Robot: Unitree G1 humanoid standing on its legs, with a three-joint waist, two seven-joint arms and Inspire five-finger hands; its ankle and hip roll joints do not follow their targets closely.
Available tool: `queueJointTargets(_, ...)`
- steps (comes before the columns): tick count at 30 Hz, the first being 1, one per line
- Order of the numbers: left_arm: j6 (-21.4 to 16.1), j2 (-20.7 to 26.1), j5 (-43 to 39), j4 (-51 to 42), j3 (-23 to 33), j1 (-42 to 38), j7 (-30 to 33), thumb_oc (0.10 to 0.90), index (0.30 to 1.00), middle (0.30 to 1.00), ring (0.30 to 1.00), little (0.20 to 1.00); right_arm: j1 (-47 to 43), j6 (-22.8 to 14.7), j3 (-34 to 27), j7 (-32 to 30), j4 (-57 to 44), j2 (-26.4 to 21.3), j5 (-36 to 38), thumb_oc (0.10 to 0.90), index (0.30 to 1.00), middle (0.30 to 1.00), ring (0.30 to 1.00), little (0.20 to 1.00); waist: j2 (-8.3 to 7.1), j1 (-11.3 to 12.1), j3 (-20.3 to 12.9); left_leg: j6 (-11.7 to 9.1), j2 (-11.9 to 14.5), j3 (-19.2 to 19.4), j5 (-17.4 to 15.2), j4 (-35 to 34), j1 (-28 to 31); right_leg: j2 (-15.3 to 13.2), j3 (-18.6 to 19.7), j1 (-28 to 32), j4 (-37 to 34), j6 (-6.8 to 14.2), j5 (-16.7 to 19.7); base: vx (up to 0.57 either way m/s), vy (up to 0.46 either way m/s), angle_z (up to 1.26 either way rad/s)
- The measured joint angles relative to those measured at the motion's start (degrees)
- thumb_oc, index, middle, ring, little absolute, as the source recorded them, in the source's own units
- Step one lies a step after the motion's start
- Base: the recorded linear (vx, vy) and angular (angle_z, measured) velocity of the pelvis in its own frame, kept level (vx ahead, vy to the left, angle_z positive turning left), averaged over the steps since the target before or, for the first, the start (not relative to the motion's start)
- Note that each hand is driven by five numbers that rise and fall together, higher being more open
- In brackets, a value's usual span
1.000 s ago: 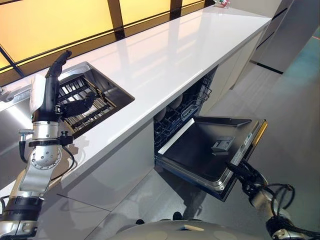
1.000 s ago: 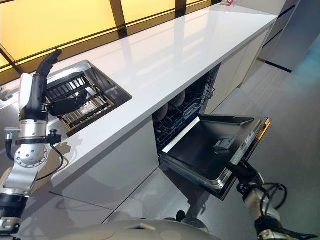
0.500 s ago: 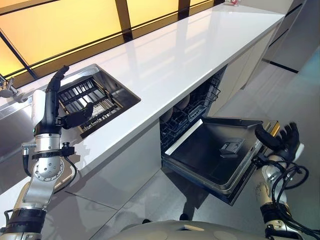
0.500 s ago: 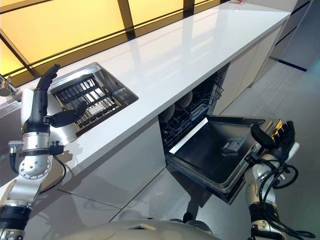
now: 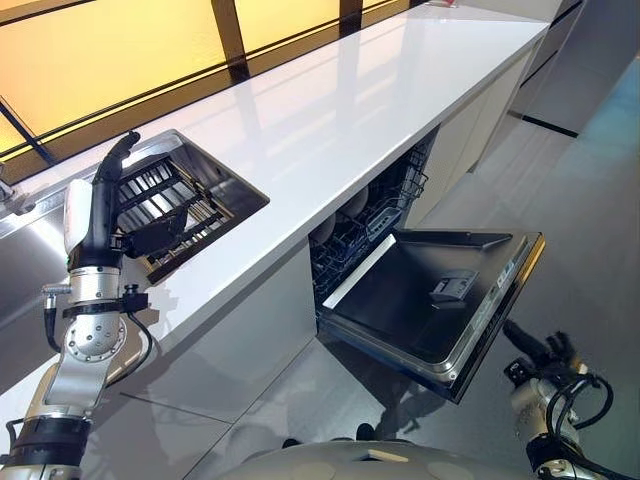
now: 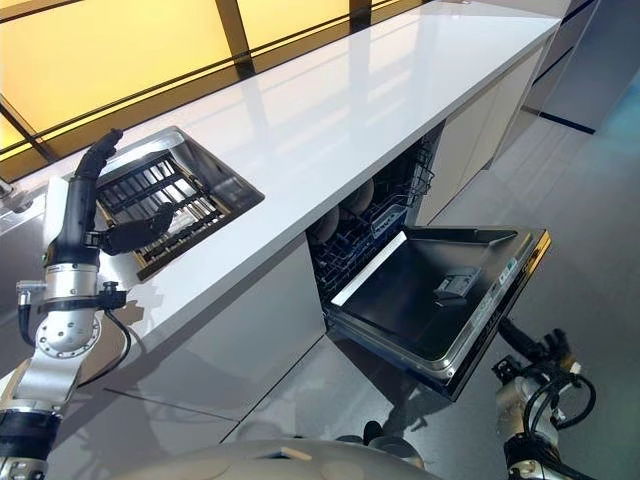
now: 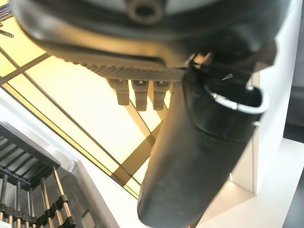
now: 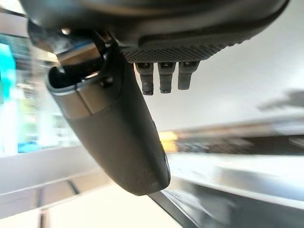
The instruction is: Pick up plates and place into dishwasher.
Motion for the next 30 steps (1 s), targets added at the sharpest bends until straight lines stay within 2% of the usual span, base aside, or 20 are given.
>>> queueJointTargets(2,0.0,0.2,-0.8,0.0,0.0,-0.1,-0.4,0.800,0.900,0.900,0.900,0.900,0.0,2.3,0.0,4.4,2.6,0.2,3.8,0.800,0.900,0.900,0.900,0.900,-0.03,0.5,0.0,0.0,0.0,-0.1,0.0,0.0,0.0,-0.1,-0.1,0.0,0.0,0.0,0.0,0.00,-0.040,0.01)
queueJointTargets(6,0.3,0.5,-1.6,0.0,0.0,-1.0,-1.4,0.800,0.900,0.900,0.900,0.900,0.1,5.8,0.0,10.3,6.4,0.3,6.8,0.800,0.900,0.900,0.900,0.900,-0.29,1.2,0.2,0.0,-0.1,-0.4,0.0,0.0,0.0,-0.1,-0.2,0.1,0.0,0.0,0.0,0.00,-0.014,0.01)
queueJointTargets(12,1.2,1.5,-1.9,0.0,0.0,-1.0,-2.3,0.800,0.900,0.900,0.900,0.900,-0.5,8.0,0.2,13.2,8.7,0.3,10.5,0.800,0.900,0.900,0.900,0.900,-0.45,1.3,0.3,0.0,-0.1,-1.0,0.0,0.0,0.0,-0.2,-0.9,0.5,0.0,0.0,0.0,0.00,-0.013,0.04)
queueJointTargets(16,1.2,1.5,-1.9,0.0,0.0,-1.1,-2.6,0.800,0.900,0.900,0.900,0.900,-0.8,11.5,0.4,13.9,10.8,0.3,11.2,0.800,0.900,0.900,0.900,0.900,-0.52,1.8,0.3,0.0,-0.1,-1.3,0.0,0.0,0.1,-0.2,-1.6,0.7,0.0,0.0,0.0,0.00,-0.004,0.04)
queueJointTargets(22,1.3,1.5,-1.9,0.0,0.0,-1.8,-2.6,0.800,0.900,0.900,0.900,0.900,-0.7,13.6,1.1,14.6,11.8,-0.8,10.3,0.800,0.900,0.900,0.900,0.900,-0.64,2.8,0.4,0.1,-0.2,-1.7,0.1,0.0,0.2,-0.4,-2.0,1.0,0.0,0.0,0.0,0.00,-0.004,0.03)
queueJointTargets(25,1.3,1.5,-1.9,0.0,0.0,-1.8,-2.7,0.800,0.900,0.900,0.900,0.900,-0.2,15.3,3.1,18.1,11.8,-2.0,9.8,0.800,0.900,0.900,0.900,0.900,-0.81,2.8,0.5,0.1,-0.2,-1.9,0.3,0.0,0.1,-0.4,-2.3,1.0,0.0,0.0,0.0,0.00,-0.003,0.03)
queueJointTargets(30,1.3,1.5,-2.0,0.0,0.0,-1.8,-4.1,0.800,0.900,0.900,0.900,0.900,1.7,18.4,6.6,27.4,11.1,-4.0,8.4,0.800,0.900,0.900,0.900,0.900,-0.93,2.7,0.6,0.0,0.0,-2.1,0.4,0.0,0.0,-0.4,-3.2,1.0,0.0,0.0,0.0,0.00,0.000,0.00)
